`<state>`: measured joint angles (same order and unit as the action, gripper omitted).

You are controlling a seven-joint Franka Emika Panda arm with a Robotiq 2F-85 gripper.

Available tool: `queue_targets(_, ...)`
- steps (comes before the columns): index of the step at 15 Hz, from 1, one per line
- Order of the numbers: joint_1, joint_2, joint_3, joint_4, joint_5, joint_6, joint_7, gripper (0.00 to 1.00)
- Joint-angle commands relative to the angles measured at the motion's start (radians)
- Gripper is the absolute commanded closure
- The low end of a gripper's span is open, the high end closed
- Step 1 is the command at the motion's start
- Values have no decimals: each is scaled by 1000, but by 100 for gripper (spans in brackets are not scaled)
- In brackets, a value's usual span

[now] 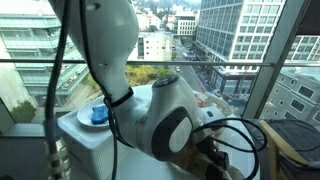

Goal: Put the pink shirt on the white towel, wrap up the pink shirt with the towel

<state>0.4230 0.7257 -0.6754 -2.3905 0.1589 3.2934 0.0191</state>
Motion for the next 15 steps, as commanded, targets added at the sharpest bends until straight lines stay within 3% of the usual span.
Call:
queue_targets(1,45,-3,-24,47,26,27,36,100)
queue_targets(4,32,-6,8,90,25,76,49,100)
queue_targets(8,-87,-3,164,204,14,121,53,100)
queue_targets(10,-192,-6,289,261,1,133,58,100)
queue_targets(15,-551,43,676,361,-75,91,82,100)
